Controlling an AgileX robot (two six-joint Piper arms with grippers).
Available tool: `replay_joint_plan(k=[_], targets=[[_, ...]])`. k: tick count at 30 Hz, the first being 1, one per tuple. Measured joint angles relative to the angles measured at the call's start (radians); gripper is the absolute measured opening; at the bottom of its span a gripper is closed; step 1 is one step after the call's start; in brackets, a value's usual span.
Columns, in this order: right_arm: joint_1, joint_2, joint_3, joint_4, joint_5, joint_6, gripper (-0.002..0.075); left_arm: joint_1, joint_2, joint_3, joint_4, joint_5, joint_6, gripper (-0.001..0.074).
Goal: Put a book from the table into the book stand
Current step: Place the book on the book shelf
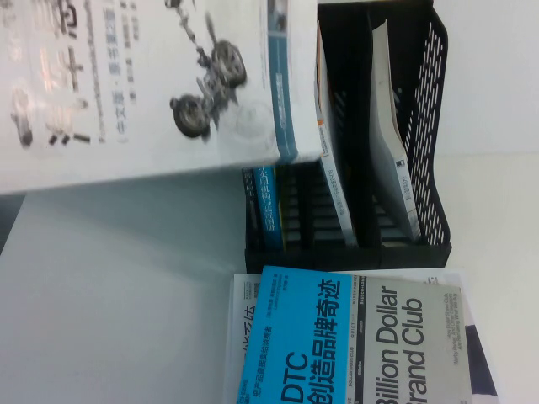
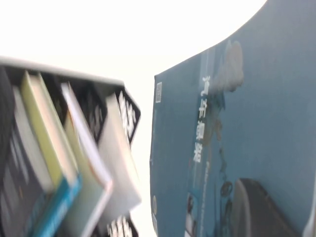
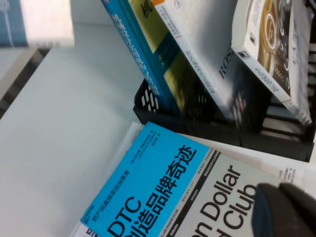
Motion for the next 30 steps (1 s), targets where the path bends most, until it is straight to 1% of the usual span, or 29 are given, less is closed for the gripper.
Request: replay_joint_plan(k=[3, 9, 11, 13, 16, 19, 21, 23, 25, 27, 30], targets=[[0.0, 0.0, 0.0, 0.0, 0.002, 0.0, -0.0002, 0.0, 0.044, -0.06, 0.0, -0.05, -0.008, 0.0118], [0.0, 0.0, 0.0, -0.007, 0.013, 0.001, -0.0002, -0.01, 0.165, -0.152, 0.002, -0.07, -0.017, 0.0118], [0.0, 0.0, 0.0, -0.015, 0.016, 0.001, -0.0002, -0.046, 0.202, -0.181, 0.016, -0.084, -0.019, 0.0118], [0.0, 0.0, 0.0, -0.017, 0.016, 0.001, -0.0002, -0.11, 0.233, -0.214, 0.051, -0.112, -0.023, 0.0118], [0.0, 0.0, 0.0, -0.021, 0.016, 0.005, -0.0002, -0.238, 0.283, -0.277, 0.157, -0.173, -0.079, 0.0118], [0.0, 0.0, 0.0, -0.037, 0.027, 0.015, -0.0002, -0.359, 0.355, -0.364, 0.34, -0.2, -0.229, 0.0118], [0.0, 0.0, 0.0, -0.044, 0.043, 0.019, -0.0002, -0.409, 0.401, -0.429, 0.458, -0.197, -0.332, 0.0118], [0.0, 0.0, 0.0, -0.046, 0.064, 0.021, -0.0002, -0.455, 0.458, -0.49, 0.579, -0.19, -0.425, 0.0118], [0.0, 0.0, 0.0, -0.054, 0.081, 0.021, -0.0002, -0.482, 0.505, -0.537, 0.684, -0.172, -0.501, 0.0118], [0.0, 0.0, 0.0, -0.066, 0.092, 0.023, -0.0002, -0.496, 0.546, -0.578, 0.774, -0.161, -0.558, 0.0118], [0.0, 0.0, 0.0, -0.084, 0.108, 0.023, -0.0002, -0.505, 0.586, -0.606, 0.847, -0.159, -0.593, 0.0118]])
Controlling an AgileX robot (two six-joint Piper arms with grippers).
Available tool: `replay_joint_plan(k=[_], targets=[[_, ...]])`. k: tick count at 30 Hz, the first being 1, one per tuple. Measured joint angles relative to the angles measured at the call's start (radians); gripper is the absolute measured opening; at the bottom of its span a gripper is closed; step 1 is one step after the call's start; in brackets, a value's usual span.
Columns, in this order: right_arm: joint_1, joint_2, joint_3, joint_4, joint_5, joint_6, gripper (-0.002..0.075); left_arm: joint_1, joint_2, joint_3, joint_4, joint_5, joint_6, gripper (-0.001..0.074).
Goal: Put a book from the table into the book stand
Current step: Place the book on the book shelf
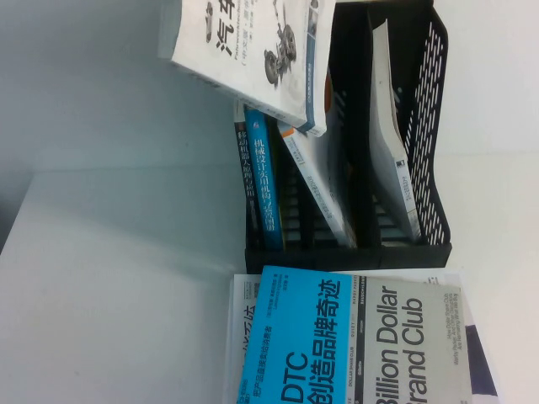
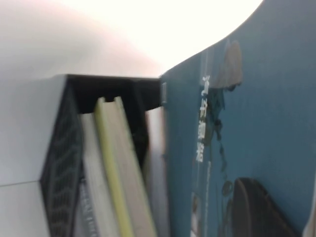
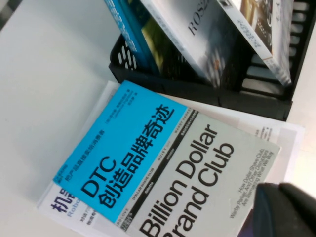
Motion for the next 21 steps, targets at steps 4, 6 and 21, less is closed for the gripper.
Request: replay_joint_plan(k=[4, 6, 21], targets=[[0.0, 0.0, 0.0, -0.029, 0.005, 0.004, -0.0002, -0.002, 0.036, -0.007, 0.047, 0.024, -0.013, 0.0118], [0.0, 0.0, 0.0, -0.04, 0.005, 0.004, -0.0002, -0.004, 0.055, -0.007, 0.052, 0.044, -0.013, 0.0118], [0.0, 0.0, 0.0, -0.057, -0.001, 0.004, -0.0002, -0.032, 0.194, -0.007, 0.02, 0.032, -0.037, 0.0117]])
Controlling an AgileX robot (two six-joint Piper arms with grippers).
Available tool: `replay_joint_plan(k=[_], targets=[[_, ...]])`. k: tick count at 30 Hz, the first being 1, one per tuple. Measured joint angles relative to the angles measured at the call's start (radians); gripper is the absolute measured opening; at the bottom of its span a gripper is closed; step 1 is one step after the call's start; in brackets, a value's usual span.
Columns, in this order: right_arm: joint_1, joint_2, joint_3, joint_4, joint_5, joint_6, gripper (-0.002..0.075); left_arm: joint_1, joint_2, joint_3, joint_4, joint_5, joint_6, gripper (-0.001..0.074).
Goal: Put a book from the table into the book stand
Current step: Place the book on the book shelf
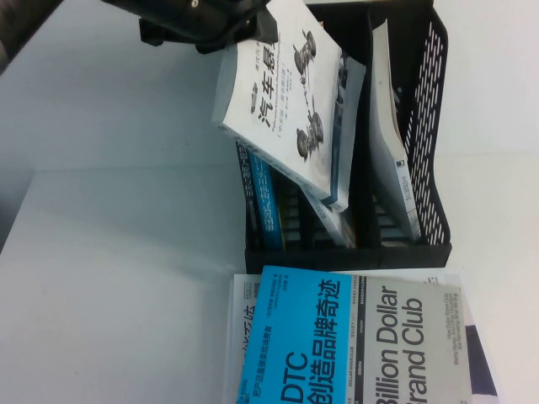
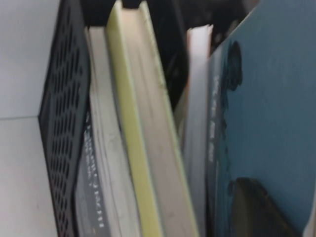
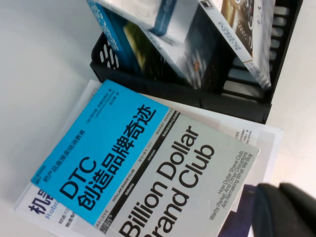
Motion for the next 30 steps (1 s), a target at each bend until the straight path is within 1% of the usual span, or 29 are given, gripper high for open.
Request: replay_joint_plan(k=[7, 13, 16, 20, 25, 30], targets=[[0.0, 0.011, 0.0, -0.007, -0.002, 0.0, -0.0002, -0.01, 0.019, 0.0, 0.087, -0.018, -0.11, 0.0117], [0.0, 0.051, 0.0, -0.007, -0.002, 0.0, -0.0002, -0.015, 0.018, 0.0, 0.125, -0.039, -0.144, 0.0117], [0.0, 0.07, 0.0, -0.007, -0.006, 0.0, -0.0002, -0.04, 0.014, 0.0, 0.223, -0.03, -0.198, 0.0117], [0.0, 0.083, 0.0, -0.002, -0.015, 0.0, -0.0002, -0.095, 0.014, 0.0, 0.359, -0.03, -0.284, 0.0117], [0.0, 0.089, 0.0, 0.002, -0.032, 0.0, -0.0002, -0.143, 0.016, 0.0, 0.433, -0.06, -0.32, 0.0115], [0.0, 0.088, 0.0, 0.002, -0.034, 0.0, -0.0002, -0.162, 0.026, 0.0, 0.457, -0.062, -0.34, 0.0115]])
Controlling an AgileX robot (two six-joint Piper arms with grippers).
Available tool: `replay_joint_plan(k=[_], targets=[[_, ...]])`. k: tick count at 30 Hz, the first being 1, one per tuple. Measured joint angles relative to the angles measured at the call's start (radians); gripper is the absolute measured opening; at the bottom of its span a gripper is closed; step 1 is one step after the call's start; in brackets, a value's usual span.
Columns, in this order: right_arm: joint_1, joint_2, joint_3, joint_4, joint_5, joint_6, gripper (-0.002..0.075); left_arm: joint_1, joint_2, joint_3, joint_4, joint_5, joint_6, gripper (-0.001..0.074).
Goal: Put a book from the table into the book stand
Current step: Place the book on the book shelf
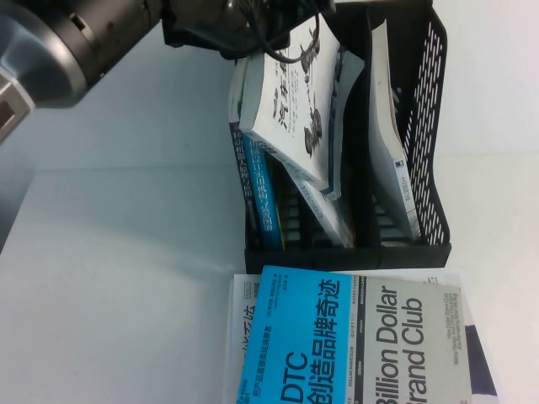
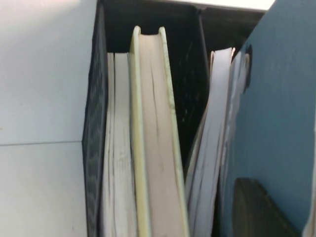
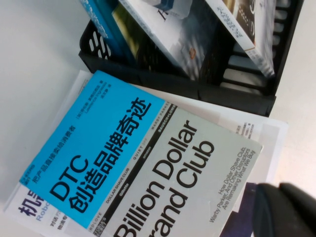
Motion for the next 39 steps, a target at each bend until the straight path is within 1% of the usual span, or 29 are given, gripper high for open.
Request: replay_joint_plan(k=[6, 11, 19, 26, 33, 39], targets=[[0.0, 0.0, 0.0, 0.0, 0.0, 0.0, -0.0002, -0.042, 0.005, 0.0, 0.039, 0.0, -0.081, 0.0115], [0.0, 0.0, 0.0, 0.0, 0.002, 0.0, -0.0002, -0.105, 0.016, 0.0, 0.16, 0.006, -0.167, 0.0115], [0.0, 0.0, 0.0, 0.0, 0.031, -0.003, -0.0002, -0.114, 0.02, 0.0, 0.287, 0.087, -0.305, 0.0115], [0.0, 0.0, 0.0, 0.0, 0.045, -0.003, -0.0002, -0.118, -0.019, 0.0, 0.309, 0.129, -0.326, 0.0115], [0.0, 0.0, 0.0, 0.0, 0.048, -0.003, -0.0002, -0.154, -0.097, 0.0, 0.364, 0.149, -0.326, 0.0115], [0.0, 0.0, 0.0, 0.0, 0.048, -0.003, -0.0002, -0.162, -0.059, -0.004, 0.383, 0.133, -0.333, 0.0115]])
